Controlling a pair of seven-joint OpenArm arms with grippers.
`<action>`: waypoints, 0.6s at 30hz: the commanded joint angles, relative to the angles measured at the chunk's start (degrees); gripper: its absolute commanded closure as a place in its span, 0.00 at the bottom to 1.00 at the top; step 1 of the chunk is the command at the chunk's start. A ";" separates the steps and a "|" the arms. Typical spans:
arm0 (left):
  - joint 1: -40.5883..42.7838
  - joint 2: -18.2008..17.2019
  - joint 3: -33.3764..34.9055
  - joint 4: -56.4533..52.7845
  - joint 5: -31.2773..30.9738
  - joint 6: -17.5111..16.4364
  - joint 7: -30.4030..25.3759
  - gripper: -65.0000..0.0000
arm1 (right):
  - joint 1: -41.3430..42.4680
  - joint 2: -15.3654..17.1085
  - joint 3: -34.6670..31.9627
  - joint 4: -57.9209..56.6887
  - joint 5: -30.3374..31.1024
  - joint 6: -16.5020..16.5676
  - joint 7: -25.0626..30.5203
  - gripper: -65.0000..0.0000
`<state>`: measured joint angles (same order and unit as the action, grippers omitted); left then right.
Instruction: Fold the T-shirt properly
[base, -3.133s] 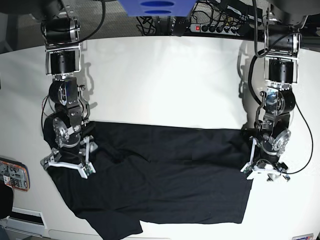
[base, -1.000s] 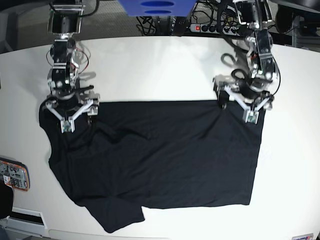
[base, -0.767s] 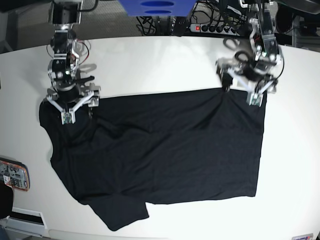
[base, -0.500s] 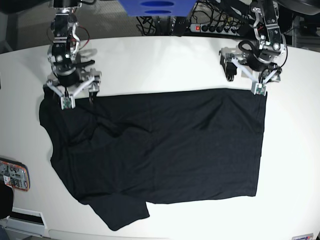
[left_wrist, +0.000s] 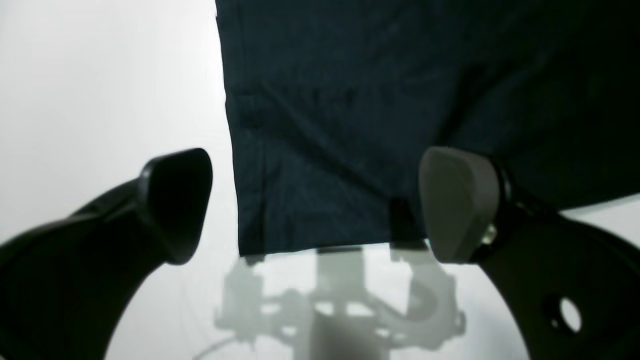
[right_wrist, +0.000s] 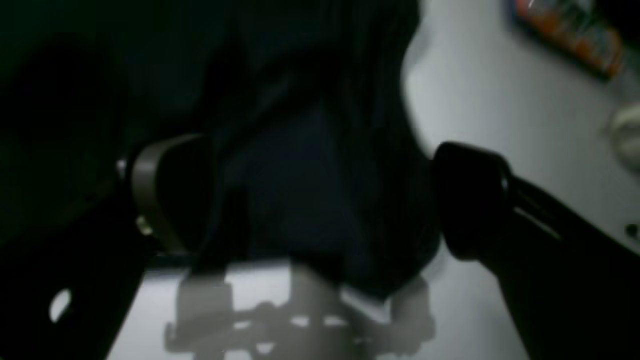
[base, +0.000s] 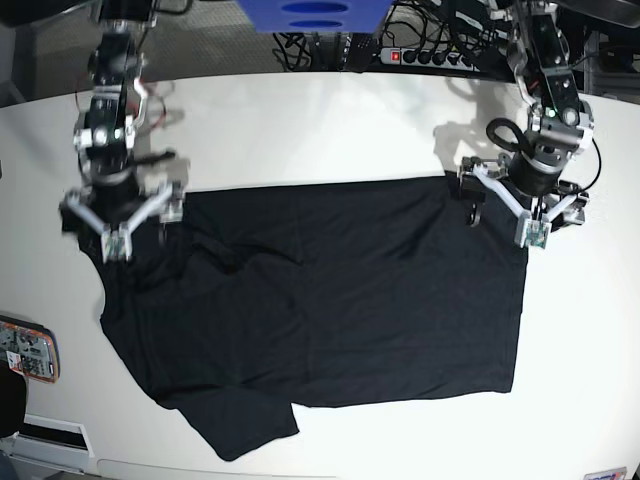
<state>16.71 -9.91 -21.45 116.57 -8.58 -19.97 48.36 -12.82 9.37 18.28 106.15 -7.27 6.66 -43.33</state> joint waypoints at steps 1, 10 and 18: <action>-1.19 -0.24 0.05 0.04 -0.26 0.05 -1.19 0.00 | 2.67 0.52 0.13 0.01 0.10 -0.28 0.74 0.00; -2.86 -0.33 1.54 -12.09 -0.34 0.05 -5.15 0.00 | 9.26 0.52 -0.13 -15.55 0.19 -0.28 5.66 0.00; -1.02 -0.59 3.65 -23.69 0.36 0.05 -15.44 0.00 | 8.64 0.44 -0.13 -28.74 0.19 -0.28 13.84 0.00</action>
<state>15.59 -10.33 -17.98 92.66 -8.14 -19.75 31.40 -4.14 9.45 18.06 77.28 -5.93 6.20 -26.79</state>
